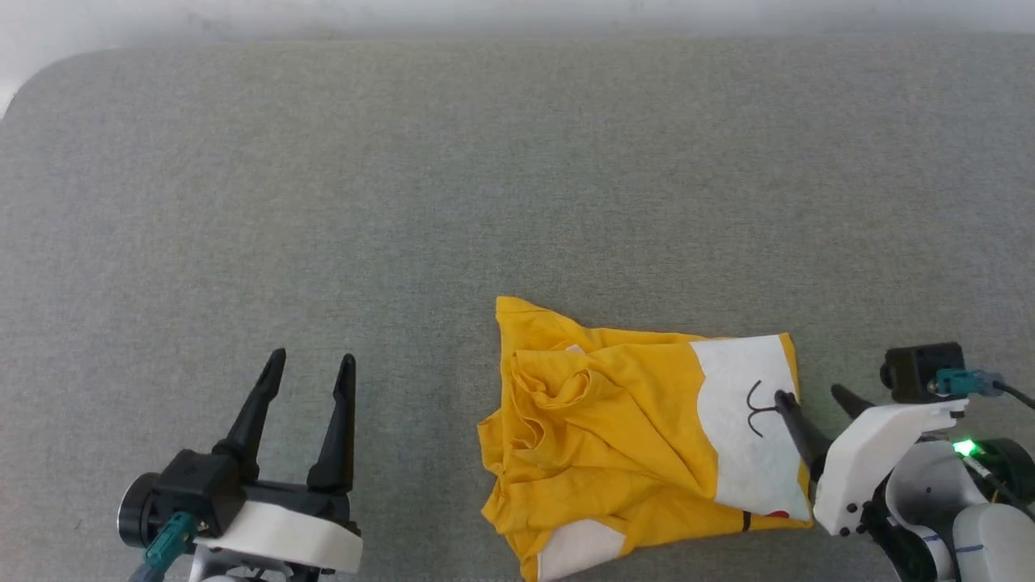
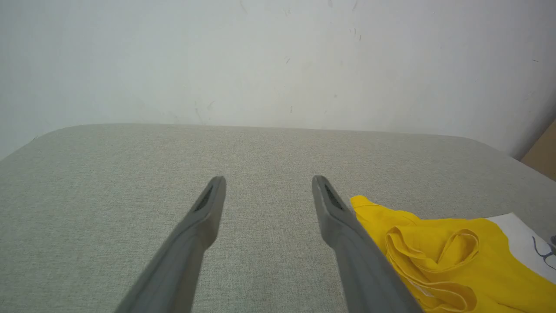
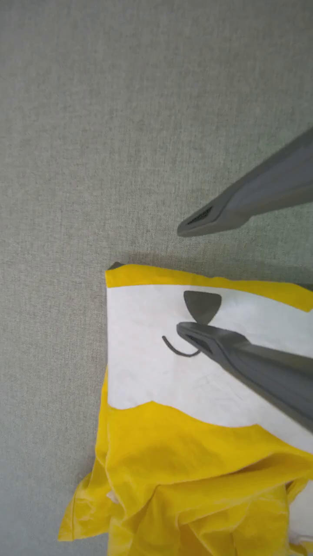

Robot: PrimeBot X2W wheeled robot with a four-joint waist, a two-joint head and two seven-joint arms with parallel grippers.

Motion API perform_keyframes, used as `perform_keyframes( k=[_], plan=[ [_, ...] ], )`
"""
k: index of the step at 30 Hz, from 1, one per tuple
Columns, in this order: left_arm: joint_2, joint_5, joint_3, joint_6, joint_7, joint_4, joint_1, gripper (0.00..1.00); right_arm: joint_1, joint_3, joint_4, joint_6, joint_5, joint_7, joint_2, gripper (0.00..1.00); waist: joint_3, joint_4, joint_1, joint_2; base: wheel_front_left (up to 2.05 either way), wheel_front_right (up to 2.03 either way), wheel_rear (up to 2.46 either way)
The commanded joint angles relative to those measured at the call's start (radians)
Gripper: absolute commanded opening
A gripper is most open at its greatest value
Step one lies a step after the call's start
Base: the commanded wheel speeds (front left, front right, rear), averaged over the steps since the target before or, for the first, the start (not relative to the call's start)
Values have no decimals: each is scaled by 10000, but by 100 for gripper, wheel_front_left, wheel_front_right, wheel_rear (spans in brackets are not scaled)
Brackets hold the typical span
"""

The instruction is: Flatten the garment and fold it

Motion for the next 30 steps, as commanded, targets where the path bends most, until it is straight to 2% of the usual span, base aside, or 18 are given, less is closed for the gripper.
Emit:
perform_keyframes(
  k=[1, 10, 11, 12, 13, 14, 15, 22, 30],
  plan=[
    [65, 36, -26, 33, 49, -52, -200, 100, 94, -66, 177, -9, 64, 6, 71, 100, 48, 78, -1, -1, 0, 0, 0],
    [190, -2, -41, 58, 147, -123, -242, 100, -228, -390, 1409, -9, 374, -40, 477, 100, 148, 314, -1, -1, 0, 0, 0],
    [194, -11, -46, 61, 152, -125, -242, 100, -261, -383, 1532, -9, 401, -22, 510, 97, 139, 334, -1, -1, 0, 0, 0],
    [198, -18, -53, 64, 155, -125, -241, 100, -292, -381, 1642, -9, 412, -12, 537, 60, 129, 351, -1, -1, 0, 0, 0],
    [204, -23, -60, 67, 159, -124, -240, 100, -321, -395, 1743, -9, 429, 3, 560, 38, 119, 365, -1, -1, 0, 0, 0],
    [208, -28, -69, 69, 166, -124, -240, 100, -350, -408, 1820, -9, 434, 2, 581, 9, 107, 379, -1, -1, 0, 0, 0],
    [213, -33, -79, 73, 176, -126, -242, 100, -379, -425, 1879, -9, 434, -6, 599, 0, 95, 390, -1, -1, 0, 0, 0],
    [209, -33, -118, 171, 190, -192, -231, 100, -507, -508, 1912, -9, 408, -65, 664, 0, -83, 309, -1, -1, 0, 0, 0],
    [168, -29, -200, 240, 158, -319, -215, 100, -721, -198, 1493, -9, 253, -96, 602, 0, -118, -116, -1, -1, 0, 0, 0]
  ],
)
